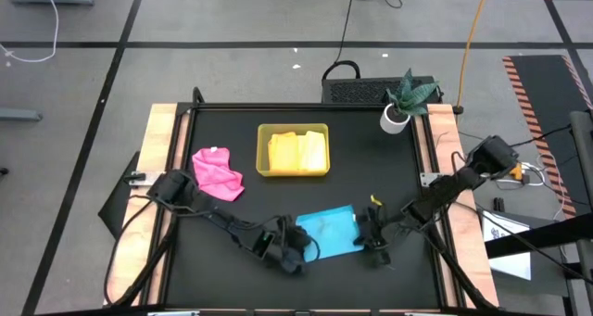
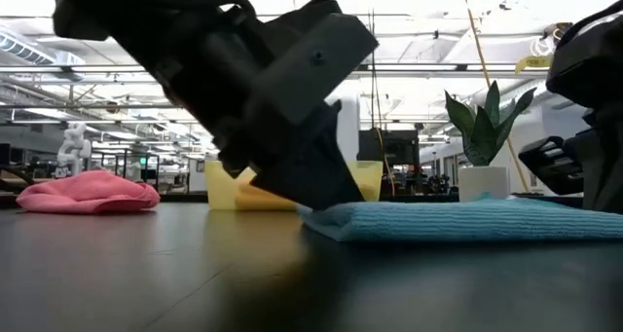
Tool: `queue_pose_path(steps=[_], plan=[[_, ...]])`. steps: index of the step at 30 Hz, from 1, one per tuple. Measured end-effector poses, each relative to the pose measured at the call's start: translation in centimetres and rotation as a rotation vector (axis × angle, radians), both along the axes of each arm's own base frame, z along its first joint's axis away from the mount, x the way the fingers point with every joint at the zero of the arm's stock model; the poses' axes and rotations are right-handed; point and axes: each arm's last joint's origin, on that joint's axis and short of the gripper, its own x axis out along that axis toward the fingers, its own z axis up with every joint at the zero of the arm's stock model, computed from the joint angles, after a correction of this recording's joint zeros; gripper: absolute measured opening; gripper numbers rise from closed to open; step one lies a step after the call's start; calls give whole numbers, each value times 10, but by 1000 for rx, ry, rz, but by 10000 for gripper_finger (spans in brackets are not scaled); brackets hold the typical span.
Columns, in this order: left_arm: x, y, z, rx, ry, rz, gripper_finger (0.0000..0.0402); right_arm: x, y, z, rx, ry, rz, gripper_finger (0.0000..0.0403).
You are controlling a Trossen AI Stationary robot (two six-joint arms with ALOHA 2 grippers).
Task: Fold microfiber towels
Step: Fold the blue microfiber cloth
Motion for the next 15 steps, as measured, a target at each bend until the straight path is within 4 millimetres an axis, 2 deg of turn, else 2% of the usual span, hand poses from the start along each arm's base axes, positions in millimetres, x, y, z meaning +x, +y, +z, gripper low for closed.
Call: queue_pose_path(steps=[4,8,12,15], plan=[[-3,-6,14,9,-37,-9,4,-2,1,6,6,-25,32,0],[-2,-17,34,26,-175,-39,13,-2,7,25,16,-172,57,0],[3,-24,36,24,-226,-189,16,0,9,32,-1,-255,33,0],[4,-25,26,22,-190,-245,5,0,9,27,-22,-234,42,0]])
